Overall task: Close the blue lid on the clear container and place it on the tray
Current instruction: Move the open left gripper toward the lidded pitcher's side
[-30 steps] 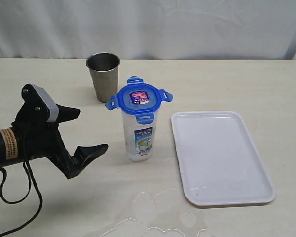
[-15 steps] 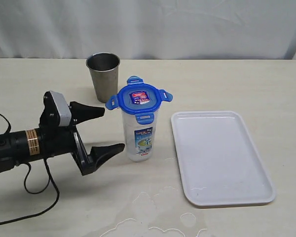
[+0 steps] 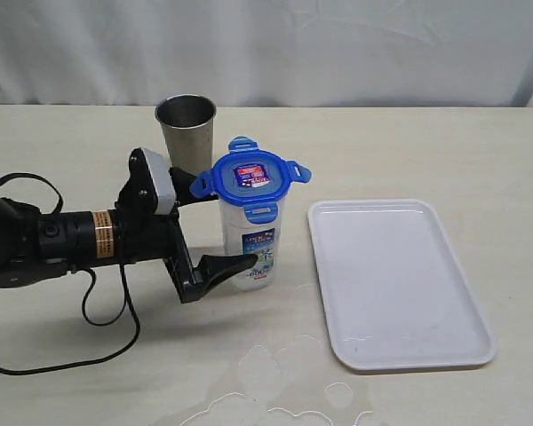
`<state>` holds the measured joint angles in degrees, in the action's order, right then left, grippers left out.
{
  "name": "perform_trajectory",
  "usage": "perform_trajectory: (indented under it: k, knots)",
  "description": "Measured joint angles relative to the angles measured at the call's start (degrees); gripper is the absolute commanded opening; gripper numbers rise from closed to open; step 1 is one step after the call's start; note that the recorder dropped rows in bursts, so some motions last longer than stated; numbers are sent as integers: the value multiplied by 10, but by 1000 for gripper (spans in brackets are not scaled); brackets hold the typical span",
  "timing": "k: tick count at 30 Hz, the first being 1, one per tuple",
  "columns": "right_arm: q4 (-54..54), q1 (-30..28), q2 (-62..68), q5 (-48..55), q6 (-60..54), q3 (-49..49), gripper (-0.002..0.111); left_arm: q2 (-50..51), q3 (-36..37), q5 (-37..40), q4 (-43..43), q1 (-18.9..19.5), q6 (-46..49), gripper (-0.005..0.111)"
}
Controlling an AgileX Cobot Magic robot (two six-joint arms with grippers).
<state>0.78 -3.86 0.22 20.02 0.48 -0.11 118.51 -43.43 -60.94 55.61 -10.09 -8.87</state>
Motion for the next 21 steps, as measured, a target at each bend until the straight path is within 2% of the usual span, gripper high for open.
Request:
perform_trajectory:
  k: [6, 21]
  knots:
    - [0, 0, 0, 0, 0, 0, 4, 34, -25, 7, -4, -23, 0, 105]
    - [0, 0, 0, 0, 0, 0, 4, 55, -40, -22, -23, -25, 0, 105]
